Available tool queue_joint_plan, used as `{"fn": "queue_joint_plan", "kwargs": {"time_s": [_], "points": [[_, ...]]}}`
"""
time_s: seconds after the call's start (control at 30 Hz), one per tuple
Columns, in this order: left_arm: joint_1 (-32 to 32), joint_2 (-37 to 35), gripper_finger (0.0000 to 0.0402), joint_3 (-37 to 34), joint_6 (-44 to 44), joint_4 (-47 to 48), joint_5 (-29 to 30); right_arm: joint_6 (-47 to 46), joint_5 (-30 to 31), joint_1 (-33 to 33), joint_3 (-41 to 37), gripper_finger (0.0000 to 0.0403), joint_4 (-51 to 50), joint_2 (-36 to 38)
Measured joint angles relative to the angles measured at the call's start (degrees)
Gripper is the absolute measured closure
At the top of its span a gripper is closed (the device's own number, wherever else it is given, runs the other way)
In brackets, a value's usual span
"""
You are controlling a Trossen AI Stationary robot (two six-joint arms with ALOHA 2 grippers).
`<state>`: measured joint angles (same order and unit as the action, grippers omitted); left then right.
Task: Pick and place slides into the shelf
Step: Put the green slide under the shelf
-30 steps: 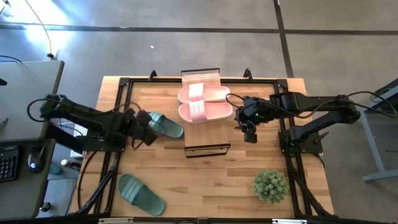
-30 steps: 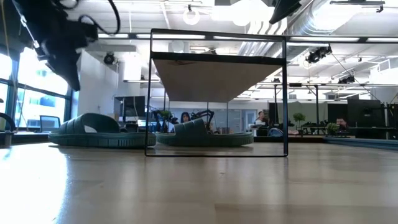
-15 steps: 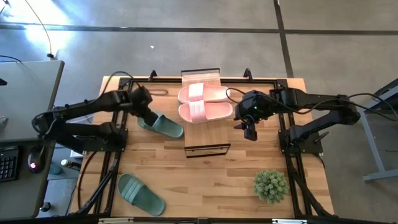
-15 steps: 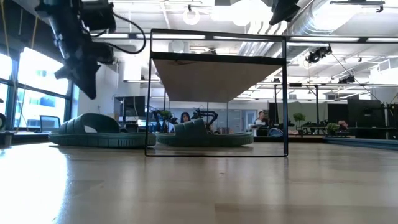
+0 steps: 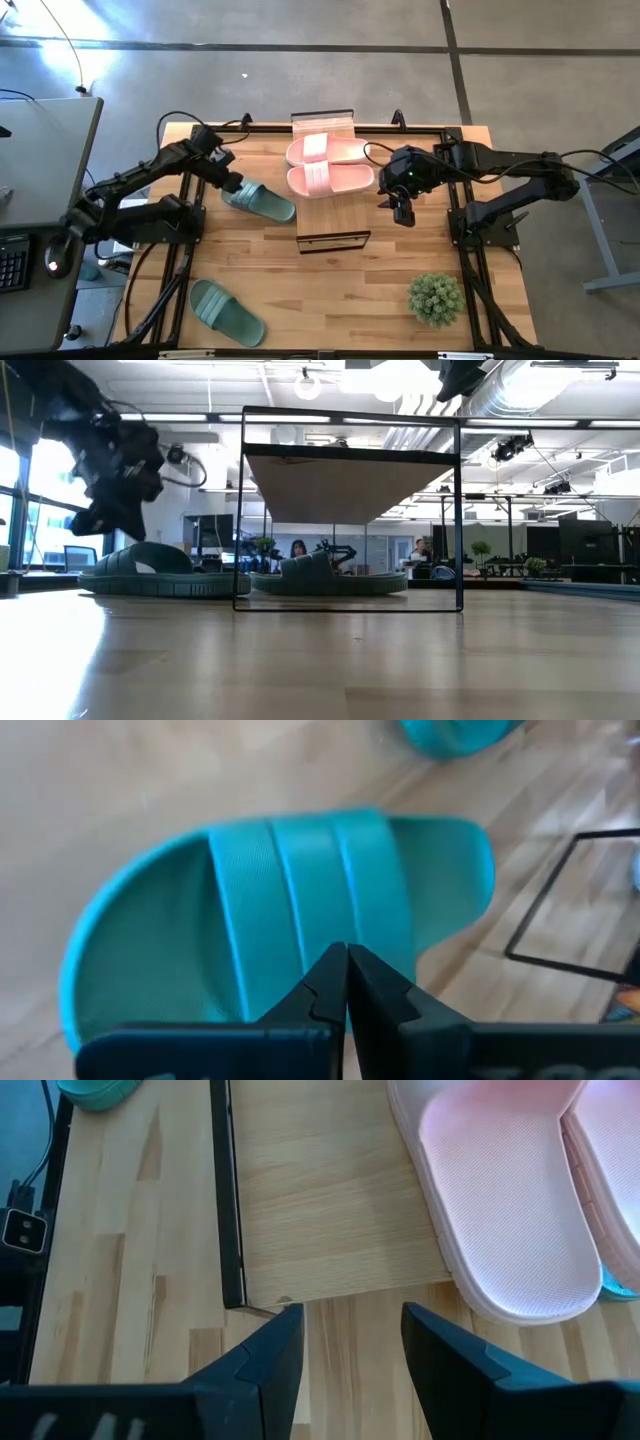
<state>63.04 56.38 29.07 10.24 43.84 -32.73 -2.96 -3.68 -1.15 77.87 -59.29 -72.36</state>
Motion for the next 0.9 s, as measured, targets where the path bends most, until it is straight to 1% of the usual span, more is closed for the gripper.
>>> {"fn": "queue_joint_plan", "kwargs": {"time_s": [0.1, 0.23, 0.33, 0.47, 0.6, 0.77, 0.9], "points": [[1.72, 0.00, 0.0401, -2.37, -1.54, 0.02, -1.13, 0.00, 0.00, 0.00, 0.00, 0.0243, 0.00, 0.00], [3.06, -0.02, 0.0399, -2.99, -3.68, -0.28, -1.12, -0.02, -0.01, 0.00, 0.00, 0.0243, 0.00, 0.00], [2.99, -0.02, 0.0384, -2.81, -4.62, -0.71, -0.50, -0.02, -0.01, 0.00, 0.00, 0.0243, 0.02, 0.00], [2.96, -0.02, 0.0342, -2.77, -6.84, -1.43, 2.55, -0.03, -0.01, 0.00, 0.00, 0.0243, 0.02, 0.00], [2.98, -0.02, 0.0290, -2.75, -5.76, -0.81, 5.63, -0.04, -0.02, 0.00, 0.00, 0.0243, 0.02, 0.00], [2.96, -0.02, 0.0239, -2.73, -5.31, -0.12, 5.86, -0.02, 0.00, 0.00, 0.00, 0.0243, 0.04, 0.00], [2.96, 0.04, 0.0213, -2.72, -5.28, 0.56, 5.90, -0.03, 0.00, 0.00, 0.00, 0.0243, 0.04, 0.00]]}}
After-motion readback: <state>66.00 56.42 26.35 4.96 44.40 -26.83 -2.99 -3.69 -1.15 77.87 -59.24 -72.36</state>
